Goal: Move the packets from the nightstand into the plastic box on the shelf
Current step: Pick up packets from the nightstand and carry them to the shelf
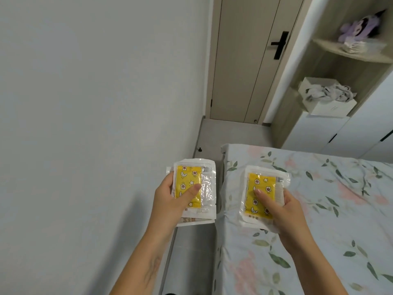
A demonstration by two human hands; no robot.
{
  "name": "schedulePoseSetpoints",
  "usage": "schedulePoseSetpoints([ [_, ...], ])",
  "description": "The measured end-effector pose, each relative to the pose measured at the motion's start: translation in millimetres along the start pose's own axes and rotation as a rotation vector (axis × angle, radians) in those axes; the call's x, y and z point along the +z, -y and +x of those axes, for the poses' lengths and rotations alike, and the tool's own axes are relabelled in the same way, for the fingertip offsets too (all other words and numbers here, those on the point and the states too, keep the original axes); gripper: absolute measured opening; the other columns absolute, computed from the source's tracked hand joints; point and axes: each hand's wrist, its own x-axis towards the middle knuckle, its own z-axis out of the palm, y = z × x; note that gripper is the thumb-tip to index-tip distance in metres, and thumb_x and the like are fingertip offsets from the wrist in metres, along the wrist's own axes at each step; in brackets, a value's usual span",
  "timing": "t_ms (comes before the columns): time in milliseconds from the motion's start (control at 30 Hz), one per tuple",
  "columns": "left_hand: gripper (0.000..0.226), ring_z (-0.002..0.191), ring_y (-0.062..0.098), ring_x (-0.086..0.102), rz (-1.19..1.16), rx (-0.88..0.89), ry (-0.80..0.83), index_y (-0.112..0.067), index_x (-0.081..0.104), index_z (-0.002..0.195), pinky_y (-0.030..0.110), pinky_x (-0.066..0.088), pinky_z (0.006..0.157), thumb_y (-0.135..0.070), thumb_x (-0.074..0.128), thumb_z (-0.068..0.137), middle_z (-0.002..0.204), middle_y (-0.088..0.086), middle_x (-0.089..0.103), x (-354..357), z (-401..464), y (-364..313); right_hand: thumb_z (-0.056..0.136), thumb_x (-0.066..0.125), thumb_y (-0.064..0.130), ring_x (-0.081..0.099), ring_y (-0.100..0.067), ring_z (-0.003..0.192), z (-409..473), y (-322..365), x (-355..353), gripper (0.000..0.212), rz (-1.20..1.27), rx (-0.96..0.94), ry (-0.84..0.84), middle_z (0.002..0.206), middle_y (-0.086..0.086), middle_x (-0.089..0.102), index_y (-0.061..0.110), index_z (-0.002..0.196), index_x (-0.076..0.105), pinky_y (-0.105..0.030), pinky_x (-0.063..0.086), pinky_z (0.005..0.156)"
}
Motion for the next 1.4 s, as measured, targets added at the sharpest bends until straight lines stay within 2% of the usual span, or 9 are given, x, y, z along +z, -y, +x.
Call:
schedulePoseSetpoints([
  [133, 0.024, 0.075, -0.003, 0.070, 0.022, 0.014, 0.036, -0.037, 0.066, 0.095, 0.012, 0.052, 0.052, -0.029, 0.078, 0.076, 0.084, -0.023, 0.073, 26.9, 68.0, -17.7, 0.061, 0.075, 0.042, 0.076, -0.018, 0.077, 62.3, 24.2, -1.3, 0.040, 0.027, -0.006, -0.014, 0.087, 0.001, 0.078, 0.022, 0.095, 0.069, -0.029, 0.058, 0.059],
  [300, 0.024, 0.077, -0.001, 0.071, 0.053, 0.034, 0.073, -0.035, 0.066, 0.096, 0.013, 0.053, 0.055, -0.029, 0.078, 0.077, 0.086, -0.022, 0.073, 63.5, 163.0, -32.1, 0.054, 0.078, 0.048, 0.076, -0.018, 0.080, 144.8, 46.8, 4.5, 0.048, 0.070, -0.030, -0.046, 0.089, 0.001, 0.078, 0.024, 0.095, 0.070, -0.038, 0.059, 0.071],
  [433, 0.026, 0.081, 0.004, 0.072, 0.048, 0.028, 0.104, -0.034, 0.067, 0.099, 0.019, 0.057, 0.059, -0.031, 0.079, 0.076, 0.089, -0.018, 0.074, 96.4, 255.2, -43.6, 0.054, 0.077, 0.049, 0.075, -0.016, 0.080, 231.3, 65.3, 15.1, 0.047, 0.054, -0.060, -0.070, 0.088, 0.004, 0.078, 0.025, 0.094, 0.070, -0.035, 0.060, 0.067],
  [533, 0.028, 0.081, 0.007, 0.073, 0.044, 0.054, 0.105, -0.032, 0.068, 0.103, 0.024, 0.060, 0.063, -0.030, 0.079, 0.077, 0.091, -0.014, 0.075, 118.7, 332.3, -56.0, 0.060, 0.075, 0.044, 0.075, -0.011, 0.078, 307.7, 84.2, 30.4, 0.037, 0.066, -0.075, -0.074, 0.085, 0.009, 0.077, 0.027, 0.093, 0.069, -0.024, 0.059, 0.058],
  [767, 0.040, 0.078, 0.002, 0.072, 0.028, 0.066, 0.123, -0.037, 0.067, 0.097, 0.018, 0.056, 0.055, -0.048, 0.075, 0.059, 0.088, -0.018, 0.074, 158.9, 487.8, -78.8, 0.055, 0.076, 0.049, 0.075, -0.012, 0.076, 456.7, 109.1, 59.8, 0.043, 0.092, -0.066, -0.075, 0.085, 0.007, 0.078, 0.025, 0.090, 0.070, -0.020, 0.056, 0.055],
  [967, 0.022, 0.075, 0.003, 0.073, 0.018, 0.095, 0.159, -0.035, 0.068, 0.095, 0.016, 0.055, 0.054, -0.026, 0.078, 0.078, 0.086, -0.017, 0.075, 201.6, 584.2, -98.0, 0.064, 0.078, 0.040, 0.075, -0.012, 0.076, 554.8, 139.9, 53.5, 0.032, 0.098, -0.073, -0.116, 0.084, 0.006, 0.078, 0.023, 0.091, 0.070, -0.022, 0.057, 0.057],
  [1200, 0.022, 0.077, 0.003, 0.073, -0.024, 0.091, 0.203, -0.035, 0.068, 0.094, 0.017, 0.055, 0.054, -0.024, 0.079, 0.078, 0.087, -0.018, 0.075, 269.0, 724.2, -117.0, 0.071, 0.079, 0.029, 0.074, -0.019, 0.080, 696.9, 180.5, 25.6, 0.022, 0.108, -0.114, -0.252, 0.088, -0.003, 0.078, 0.019, 0.090, 0.072, -0.036, 0.061, 0.069],
  [1300, 0.023, 0.077, 0.003, 0.073, -0.012, 0.095, 0.235, -0.034, 0.067, 0.095, 0.017, 0.055, 0.055, -0.022, 0.079, 0.079, 0.086, -0.017, 0.075, 310.0, 794.9, -114.5, 0.073, 0.078, 0.029, 0.075, -0.017, 0.074, 773.9, 189.6, 14.7, 0.021, 0.134, -0.139, -0.255, 0.087, -0.004, 0.078, 0.020, 0.091, 0.071, -0.027, 0.055, 0.050],
  [1400, 0.025, 0.077, 0.004, 0.073, -0.023, 0.103, 0.254, -0.033, 0.068, 0.097, 0.016, 0.055, 0.056, -0.020, 0.078, 0.079, 0.087, -0.016, 0.076, 357.8, 860.1, -119.5, 0.079, 0.077, 0.026, 0.075, -0.016, 0.077, 854.6, 206.5, 6.4, 0.017, 0.150, -0.180, -0.259, 0.088, -0.001, 0.078, 0.019, 0.094, 0.071, -0.023, 0.056, 0.055],
])
